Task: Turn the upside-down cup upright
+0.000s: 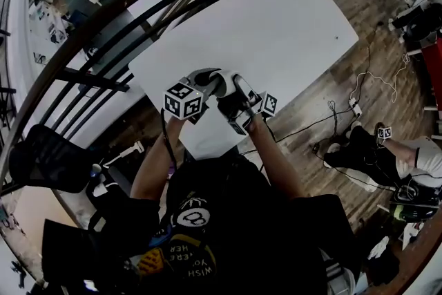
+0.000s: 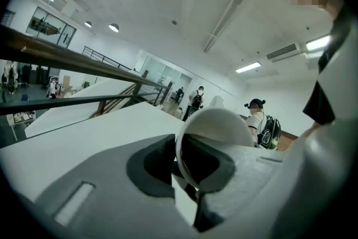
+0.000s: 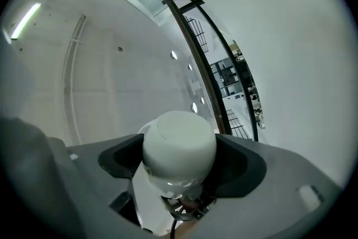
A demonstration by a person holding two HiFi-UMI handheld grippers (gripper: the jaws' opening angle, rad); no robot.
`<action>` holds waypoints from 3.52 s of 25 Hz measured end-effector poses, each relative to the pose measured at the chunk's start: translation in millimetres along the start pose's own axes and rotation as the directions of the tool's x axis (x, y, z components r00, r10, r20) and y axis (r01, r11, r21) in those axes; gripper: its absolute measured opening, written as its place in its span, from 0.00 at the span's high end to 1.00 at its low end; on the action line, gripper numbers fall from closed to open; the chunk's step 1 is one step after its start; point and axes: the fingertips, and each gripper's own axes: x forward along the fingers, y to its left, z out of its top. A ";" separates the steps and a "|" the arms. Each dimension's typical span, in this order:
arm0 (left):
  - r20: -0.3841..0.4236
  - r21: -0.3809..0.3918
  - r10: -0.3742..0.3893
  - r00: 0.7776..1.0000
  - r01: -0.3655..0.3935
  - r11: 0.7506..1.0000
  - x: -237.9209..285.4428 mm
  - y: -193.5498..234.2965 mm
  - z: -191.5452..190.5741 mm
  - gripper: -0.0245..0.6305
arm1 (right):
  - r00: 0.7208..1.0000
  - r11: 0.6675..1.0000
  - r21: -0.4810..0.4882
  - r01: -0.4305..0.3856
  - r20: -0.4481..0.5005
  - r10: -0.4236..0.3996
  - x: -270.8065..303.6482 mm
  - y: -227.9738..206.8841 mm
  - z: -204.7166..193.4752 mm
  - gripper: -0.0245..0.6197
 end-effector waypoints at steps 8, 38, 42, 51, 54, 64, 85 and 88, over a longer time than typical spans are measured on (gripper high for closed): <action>-0.188 0.024 0.135 0.973 -0.133 0.991 -19.5 28.7 -65.3 0.82 | 0.942 0.841 -0.485 0.238 -0.097 -0.323 -7.0 -39.7 -12.8 0.36; -0.122 -0.075 0.358 0.926 -0.369 0.927 -128.4 56.6 -104.0 0.89 | 0.587 -0.248 -0.926 0.286 0.373 -0.719 -69.9 -121.6 53.2 0.51; -0.086 -0.074 0.368 0.926 -0.375 0.924 -140.5 45.7 -91.3 0.91 | 0.638 -0.168 -0.888 0.429 0.429 -0.640 -87.2 -57.0 11.8 0.85; -0.018 0.000 0.360 0.933 -0.360 0.933 -151.8 -17.0 -72.1 0.96 | 0.689 -0.073 -0.888 0.454 0.402 -0.603 -125.4 25.7 -84.1 0.96; 0.005 0.055 0.378 0.926 -0.377 0.924 -154.8 -51.7 -72.4 0.96 | 0.722 -0.038 -0.909 0.415 0.354 -0.595 -136.1 41.6 -105.5 0.96; 0.111 0.101 0.433 0.894 -0.444 0.890 -161.9 -186.2 -92.5 0.96 | 0.796 -0.046 -0.937 0.347 0.320 -0.514 -200.1 130.4 -154.4 0.96; 0.139 0.269 0.429 0.893 -0.451 0.851 -202.5 -237.7 -92.2 0.96 | 0.713 -0.218 -0.921 0.323 0.388 -0.584 -193.8 142.3 -208.5 0.96; 0.135 0.270 0.438 0.889 -0.458 0.847 -205.3 -237.9 -93.5 0.96 | 0.703 -0.209 -0.924 0.319 0.379 -0.603 -188.6 140.4 -209.1 0.96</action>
